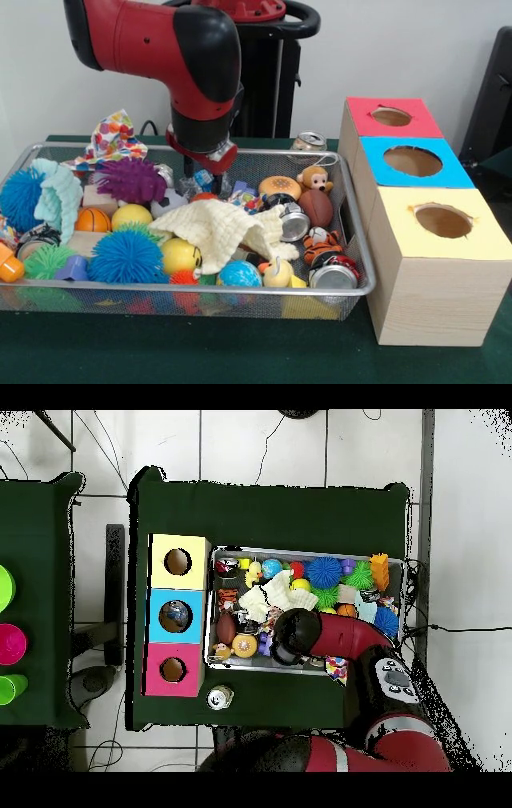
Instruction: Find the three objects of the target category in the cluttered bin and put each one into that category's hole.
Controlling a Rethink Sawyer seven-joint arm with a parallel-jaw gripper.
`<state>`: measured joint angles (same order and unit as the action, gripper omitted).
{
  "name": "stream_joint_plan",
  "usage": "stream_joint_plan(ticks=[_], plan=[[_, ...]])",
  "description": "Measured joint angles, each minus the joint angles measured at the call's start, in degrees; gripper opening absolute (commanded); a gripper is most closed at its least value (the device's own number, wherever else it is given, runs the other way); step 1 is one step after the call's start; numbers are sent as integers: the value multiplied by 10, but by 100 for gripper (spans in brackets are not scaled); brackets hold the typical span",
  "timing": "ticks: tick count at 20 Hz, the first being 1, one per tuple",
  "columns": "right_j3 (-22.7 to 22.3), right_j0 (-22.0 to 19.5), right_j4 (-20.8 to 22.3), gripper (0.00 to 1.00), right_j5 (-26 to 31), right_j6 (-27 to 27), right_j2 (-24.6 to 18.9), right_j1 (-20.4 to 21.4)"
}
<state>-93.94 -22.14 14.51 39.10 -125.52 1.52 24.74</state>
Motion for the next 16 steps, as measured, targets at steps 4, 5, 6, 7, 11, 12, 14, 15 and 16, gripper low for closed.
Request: stream_joint_plan(ticks=[4,5,6,7,11,12,14,15,16], plan=[[2,5,-7,100,0,0,11,-3],[4,7,-10,100,0,0,14,-5],[6,9,-13,100,0,0,17,-7],[8,12,-18,100,0,0,22,-9],[14,21,-29,100,0,0,35,-14],[15,24,-33,100,0,0,38,-16],[17,30,-41,100,0,0,46,-19],[19,33,-45,100,0,0,49,-21],[21,36,-48,100,0,0,53,-23]])
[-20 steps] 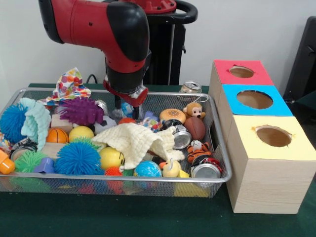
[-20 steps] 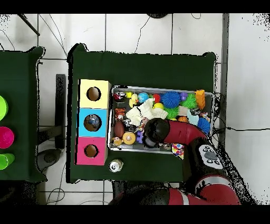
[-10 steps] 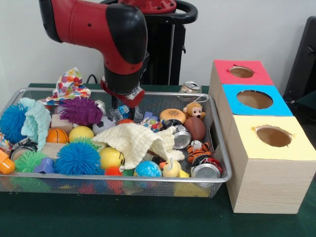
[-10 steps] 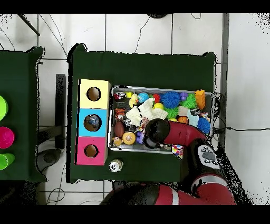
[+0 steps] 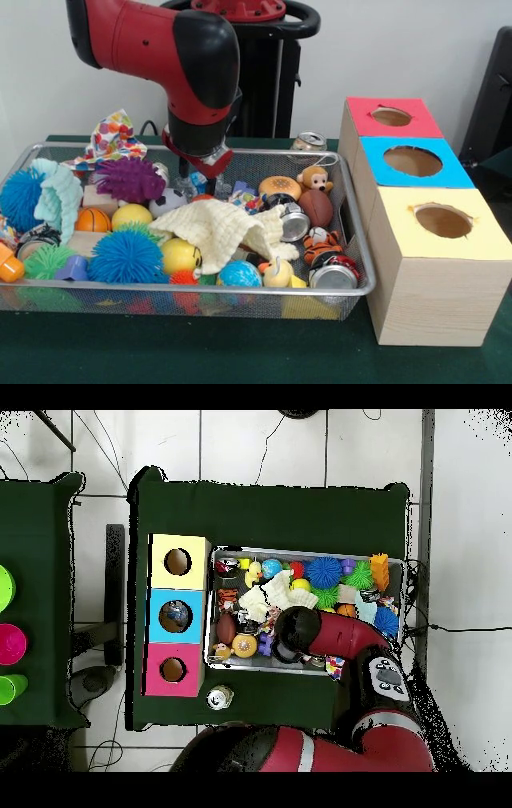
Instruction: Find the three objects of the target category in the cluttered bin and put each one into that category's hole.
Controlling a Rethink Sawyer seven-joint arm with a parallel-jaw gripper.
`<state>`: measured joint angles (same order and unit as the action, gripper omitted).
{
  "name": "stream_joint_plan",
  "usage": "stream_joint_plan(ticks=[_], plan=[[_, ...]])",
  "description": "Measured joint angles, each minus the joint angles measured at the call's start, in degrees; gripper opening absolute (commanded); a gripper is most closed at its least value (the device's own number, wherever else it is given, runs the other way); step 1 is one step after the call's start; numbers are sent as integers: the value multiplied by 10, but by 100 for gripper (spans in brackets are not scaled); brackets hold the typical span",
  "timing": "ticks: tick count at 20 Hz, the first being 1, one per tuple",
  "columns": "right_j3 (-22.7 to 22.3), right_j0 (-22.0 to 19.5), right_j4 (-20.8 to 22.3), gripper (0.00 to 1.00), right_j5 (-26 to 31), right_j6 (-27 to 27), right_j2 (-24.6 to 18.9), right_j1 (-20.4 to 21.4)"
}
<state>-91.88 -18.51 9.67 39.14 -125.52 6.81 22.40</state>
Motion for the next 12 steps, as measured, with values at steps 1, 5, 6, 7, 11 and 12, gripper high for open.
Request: stream_joint_plan(ticks=[1,5,6,7,11,12], plan=[[3,5,-5,100,0,0,5,-4],[11,18,-19,100,1,0,21,-12],[12,20,-21,100,2,0,23,-13],[15,26,-27,100,2,0,29,-16],[17,37,-44,0,2,0,48,-24],[17,37,-45,0,2,0,50,-24]])
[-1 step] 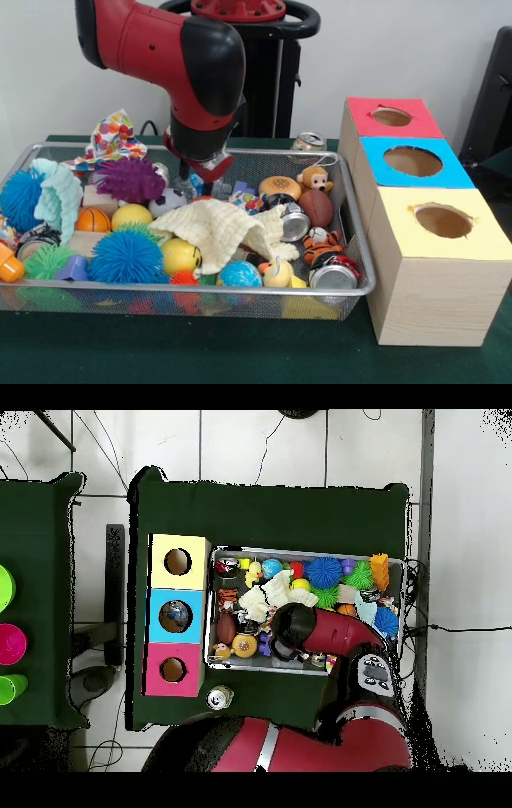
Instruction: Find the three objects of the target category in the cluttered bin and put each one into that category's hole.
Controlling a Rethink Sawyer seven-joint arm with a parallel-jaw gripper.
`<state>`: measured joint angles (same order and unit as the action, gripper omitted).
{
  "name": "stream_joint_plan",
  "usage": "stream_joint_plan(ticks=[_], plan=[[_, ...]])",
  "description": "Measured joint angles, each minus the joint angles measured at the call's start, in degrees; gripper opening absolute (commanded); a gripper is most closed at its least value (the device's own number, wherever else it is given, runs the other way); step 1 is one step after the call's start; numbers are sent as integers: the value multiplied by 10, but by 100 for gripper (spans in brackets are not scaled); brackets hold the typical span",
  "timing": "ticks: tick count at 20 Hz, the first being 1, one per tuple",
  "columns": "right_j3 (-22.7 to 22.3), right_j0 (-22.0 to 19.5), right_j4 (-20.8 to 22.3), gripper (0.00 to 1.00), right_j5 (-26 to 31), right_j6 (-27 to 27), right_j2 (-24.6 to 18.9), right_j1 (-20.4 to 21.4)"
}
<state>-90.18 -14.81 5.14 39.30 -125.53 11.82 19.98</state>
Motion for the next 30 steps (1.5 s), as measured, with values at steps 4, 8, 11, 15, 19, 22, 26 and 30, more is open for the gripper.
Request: stream_joint_plan(ticks=[4,8,11,15,19,22,26,30], plan=[[1,0,-6,0,-4,0,4,-3],[2,0,-10,0,-7,0,4,-4],[1,0,-11,0,-7,0,4,-4],[1,0,-15,0,-7,0,5,-5],[1,0,-22,0,-7,0,7,-5],[1,-1,-27,0,-7,0,7,-5],[1,-3,-33,0,-6,0,7,-3],[1,-4,-36,0,3,0,7,-2]])
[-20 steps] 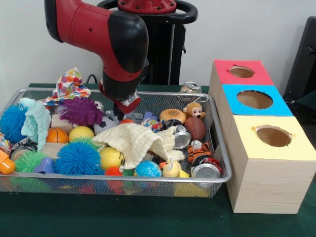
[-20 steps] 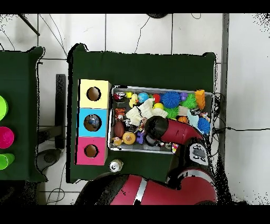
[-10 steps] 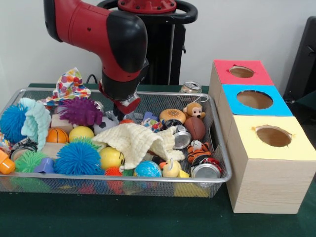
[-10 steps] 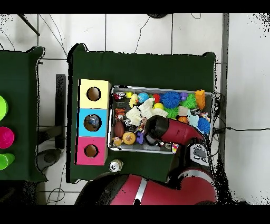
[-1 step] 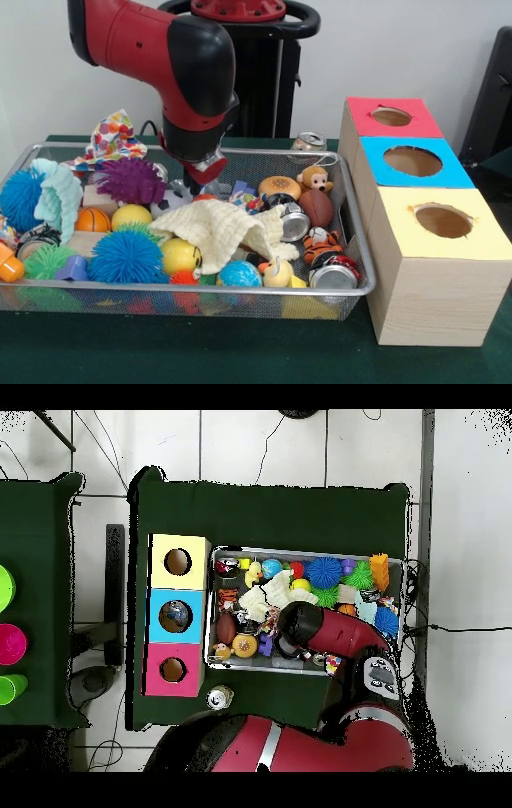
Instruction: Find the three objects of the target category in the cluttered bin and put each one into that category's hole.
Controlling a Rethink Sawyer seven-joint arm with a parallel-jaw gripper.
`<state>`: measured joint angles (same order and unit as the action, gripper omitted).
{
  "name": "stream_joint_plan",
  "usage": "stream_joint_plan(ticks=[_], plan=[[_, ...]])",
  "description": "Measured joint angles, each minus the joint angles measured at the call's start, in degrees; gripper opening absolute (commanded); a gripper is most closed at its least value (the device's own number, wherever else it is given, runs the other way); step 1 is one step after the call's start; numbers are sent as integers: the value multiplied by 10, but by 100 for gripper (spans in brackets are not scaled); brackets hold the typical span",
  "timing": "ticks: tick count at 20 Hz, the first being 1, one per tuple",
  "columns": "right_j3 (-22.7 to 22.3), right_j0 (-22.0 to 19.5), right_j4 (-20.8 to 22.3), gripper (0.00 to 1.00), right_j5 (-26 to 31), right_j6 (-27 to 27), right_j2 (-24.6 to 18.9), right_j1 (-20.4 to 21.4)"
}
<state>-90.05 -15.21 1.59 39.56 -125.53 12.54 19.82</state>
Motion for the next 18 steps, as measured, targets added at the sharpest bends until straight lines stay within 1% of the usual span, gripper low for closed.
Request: stream_joint_plan(ticks=[12,18], plan=[[0,-10,-1,0,19,0,0,11],[0,-16,-1,0,50,0,0,24]])
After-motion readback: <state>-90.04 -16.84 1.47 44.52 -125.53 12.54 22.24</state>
